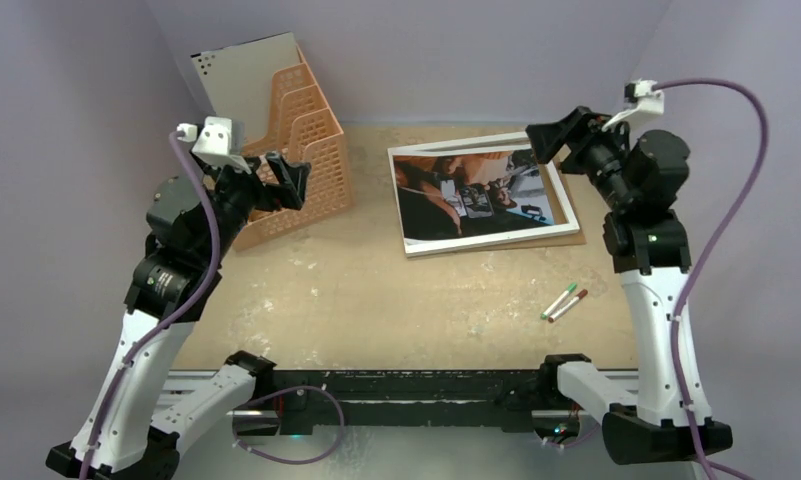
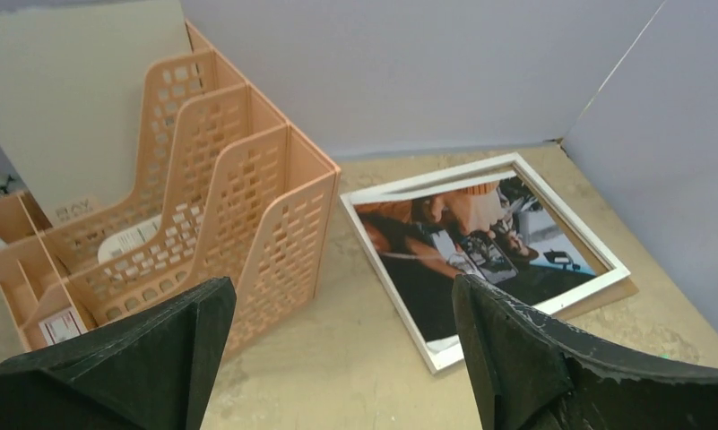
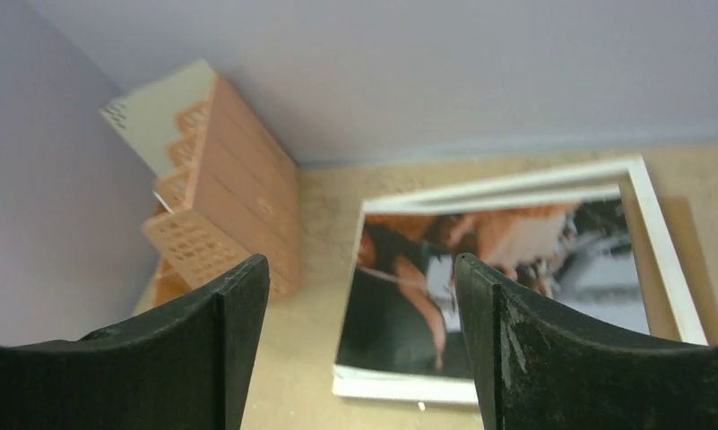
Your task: Put the photo into the frame
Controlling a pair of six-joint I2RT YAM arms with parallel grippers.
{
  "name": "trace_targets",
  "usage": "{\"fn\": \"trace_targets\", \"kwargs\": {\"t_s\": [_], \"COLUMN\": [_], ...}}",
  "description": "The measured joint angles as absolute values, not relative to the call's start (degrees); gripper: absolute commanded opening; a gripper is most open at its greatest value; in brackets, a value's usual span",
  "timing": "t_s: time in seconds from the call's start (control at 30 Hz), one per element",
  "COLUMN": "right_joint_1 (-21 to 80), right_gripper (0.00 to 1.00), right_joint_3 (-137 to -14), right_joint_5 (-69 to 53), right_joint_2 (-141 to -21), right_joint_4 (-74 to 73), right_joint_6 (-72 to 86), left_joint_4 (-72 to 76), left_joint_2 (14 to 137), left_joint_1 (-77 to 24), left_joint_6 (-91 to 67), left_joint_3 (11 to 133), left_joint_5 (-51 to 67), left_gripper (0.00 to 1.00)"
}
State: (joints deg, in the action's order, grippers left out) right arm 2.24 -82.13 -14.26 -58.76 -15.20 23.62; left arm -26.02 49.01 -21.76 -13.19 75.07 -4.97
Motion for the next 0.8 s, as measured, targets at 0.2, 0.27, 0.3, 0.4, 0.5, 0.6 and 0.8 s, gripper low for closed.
{"fn": "trace_targets", "kwargs": {"t_s": [0.2, 0.27, 0.3, 0.4, 0.5, 0.6, 0.8], "right_joint_1": [2.2, 2.2, 2.3, 2.2, 2.2, 2.8, 12.5], "right_gripper": [0.79, 0.78, 0.78, 0.76, 0.73, 0.70, 0.67], "right_joint_3": [-71.4, -68.9, -67.6, -64.1, -60.8, -56.9, -54.0], "right_joint_5": [-13.1, -12.4, -11.5, -8.2, -5.0, -3.6, -1.8], "right_joint_2": [-58.7, -58.6, -58.5, -58.3, -58.9, -60.0, -70.2], "right_joint_4": [-13.0, -12.4, -12.1, -11.7, -11.6, -10.0, -8.2], "right_joint_6": [22.4, 21.8, 21.6, 21.6, 22.0, 22.3, 22.8], "left_joint_4": [-24.1, -23.9, -23.9, -23.9, -23.2, -21.2, -18.7], "left_joint_2": [48.2, 48.4, 48.6, 49.8, 50.5, 50.2, 51.5], "left_joint_1": [-21.8, -21.8, -21.8, -21.8, -21.8, -21.8, -21.8], "left_joint_6": [-14.4, -14.5, -14.5, -14.5, -14.5, -15.0, -17.3], "left_joint_3": [67.1, 64.8, 63.9, 62.2, 61.6, 59.7, 56.1], "left_joint_5": [-3.7, -2.8, -2.7, -2.7, -2.3, -1.3, 4.0], "left_gripper": [0.99, 0.99, 0.99, 0.99, 0.99, 0.99, 0.88]}}
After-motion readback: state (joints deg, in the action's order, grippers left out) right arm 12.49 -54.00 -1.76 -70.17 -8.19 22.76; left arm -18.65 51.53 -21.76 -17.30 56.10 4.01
